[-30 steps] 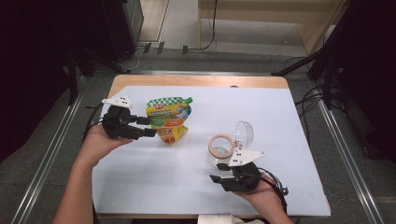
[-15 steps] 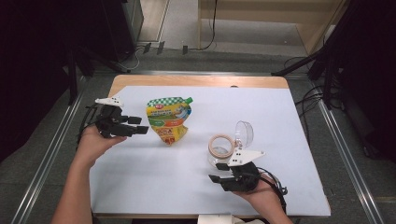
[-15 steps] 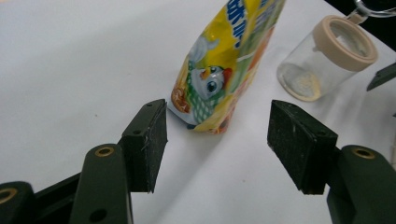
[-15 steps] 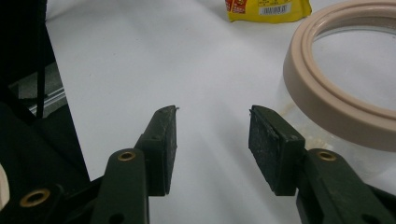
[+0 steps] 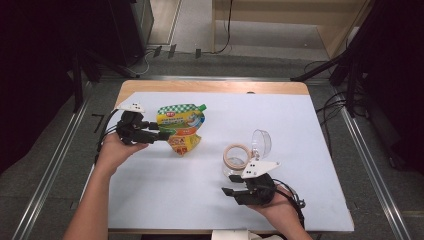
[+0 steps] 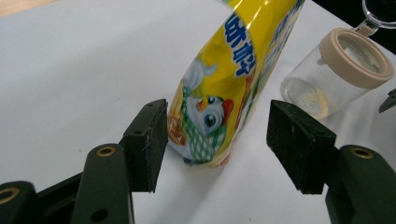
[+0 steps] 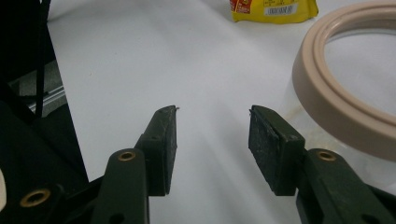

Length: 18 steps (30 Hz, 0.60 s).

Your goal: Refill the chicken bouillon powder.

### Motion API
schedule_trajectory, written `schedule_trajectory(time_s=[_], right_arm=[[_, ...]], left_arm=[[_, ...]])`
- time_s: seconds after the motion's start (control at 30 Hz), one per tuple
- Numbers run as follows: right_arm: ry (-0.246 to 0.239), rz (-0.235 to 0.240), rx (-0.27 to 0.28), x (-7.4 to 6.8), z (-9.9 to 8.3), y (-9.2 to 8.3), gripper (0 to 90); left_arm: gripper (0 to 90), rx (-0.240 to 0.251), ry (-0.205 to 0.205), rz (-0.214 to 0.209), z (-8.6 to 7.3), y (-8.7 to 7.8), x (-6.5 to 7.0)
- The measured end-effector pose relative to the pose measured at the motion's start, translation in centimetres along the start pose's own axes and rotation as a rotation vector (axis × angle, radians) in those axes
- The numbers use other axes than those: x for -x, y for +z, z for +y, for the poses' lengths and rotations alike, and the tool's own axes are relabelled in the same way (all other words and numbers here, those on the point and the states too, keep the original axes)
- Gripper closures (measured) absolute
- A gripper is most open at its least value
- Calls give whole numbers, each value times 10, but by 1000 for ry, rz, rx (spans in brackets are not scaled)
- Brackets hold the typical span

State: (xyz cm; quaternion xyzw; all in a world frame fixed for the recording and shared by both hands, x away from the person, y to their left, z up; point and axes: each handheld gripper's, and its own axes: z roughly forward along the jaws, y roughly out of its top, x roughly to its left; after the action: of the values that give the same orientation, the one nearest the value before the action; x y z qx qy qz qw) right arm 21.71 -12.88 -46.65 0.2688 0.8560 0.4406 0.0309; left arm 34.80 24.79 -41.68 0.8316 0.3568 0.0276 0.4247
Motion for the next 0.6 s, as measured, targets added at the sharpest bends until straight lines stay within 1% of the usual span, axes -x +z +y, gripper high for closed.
schedule_trajectory(time_s=[0.07,0.13,0.2,0.23,0.27,0.33,0.37,0.43,0.5,0.53,0.57,0.6], right_arm=[[0,1,6,-1,2,1,534],[-12,7,13,-3,4,4,534],[-19,12,11,-5,6,9,533],[-19,12,11,-5,6,9,533],[-20,22,6,-7,9,16,532],[-26,28,5,-8,11,21,531],[-28,31,7,-8,13,24,531],[-39,34,8,-10,19,29,529],[-44,35,26,-12,26,33,526],[-50,38,39,-13,30,35,525],[-50,38,39,-13,30,35,525],[-51,39,60,-15,36,39,523]], left_arm=[[409,18,1,-7,3,4,1],[441,33,2,-13,7,7,3],[491,48,12,1,9,10,7],[511,48,12,1,9,10,7],[527,53,14,-1,10,12,8],[563,55,0,-16,12,17,10],[582,51,0,-26,12,18,11],[637,42,-3,-27,13,21,14],[690,41,-16,-32,13,23,17],[702,37,-17,-30,13,24,18],[715,37,-17,-30,13,24,18],[734,42,-2,-23,12,24,20]])
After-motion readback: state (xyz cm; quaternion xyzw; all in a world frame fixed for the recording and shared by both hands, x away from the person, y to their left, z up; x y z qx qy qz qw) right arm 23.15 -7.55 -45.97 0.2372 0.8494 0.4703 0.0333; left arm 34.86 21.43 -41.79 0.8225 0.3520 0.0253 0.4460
